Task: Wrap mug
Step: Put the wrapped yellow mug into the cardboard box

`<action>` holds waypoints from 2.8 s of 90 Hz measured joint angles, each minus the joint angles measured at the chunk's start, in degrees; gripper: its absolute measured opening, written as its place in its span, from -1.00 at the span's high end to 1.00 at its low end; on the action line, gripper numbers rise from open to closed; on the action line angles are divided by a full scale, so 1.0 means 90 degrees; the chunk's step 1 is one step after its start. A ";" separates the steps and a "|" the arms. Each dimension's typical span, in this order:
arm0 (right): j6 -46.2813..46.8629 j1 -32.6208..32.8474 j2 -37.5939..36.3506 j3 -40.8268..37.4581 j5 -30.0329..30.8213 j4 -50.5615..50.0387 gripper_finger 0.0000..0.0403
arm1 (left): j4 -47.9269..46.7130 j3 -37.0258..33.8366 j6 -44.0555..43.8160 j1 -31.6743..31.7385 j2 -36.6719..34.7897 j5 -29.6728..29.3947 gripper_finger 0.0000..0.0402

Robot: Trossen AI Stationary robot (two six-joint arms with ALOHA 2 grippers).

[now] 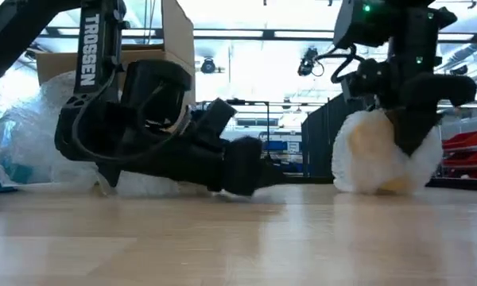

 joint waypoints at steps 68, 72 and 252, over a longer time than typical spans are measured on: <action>-0.3627 0.0362 -0.0050 0.3364 0.0116 0.0051 0.81 | -0.6782 0.1222 0.0888 -0.2258 -0.5743 -0.2040 -0.11; -0.3632 0.0384 -0.0050 0.3358 0.0120 -0.0048 0.81 | -0.8242 0.1830 0.0458 -0.2258 -0.5806 -0.2421 -0.11; -0.2435 0.1066 -0.0086 -0.0325 0.0450 0.4168 0.81 | -1.1113 0.3303 -0.1201 0.0911 -0.5337 -0.1037 1.00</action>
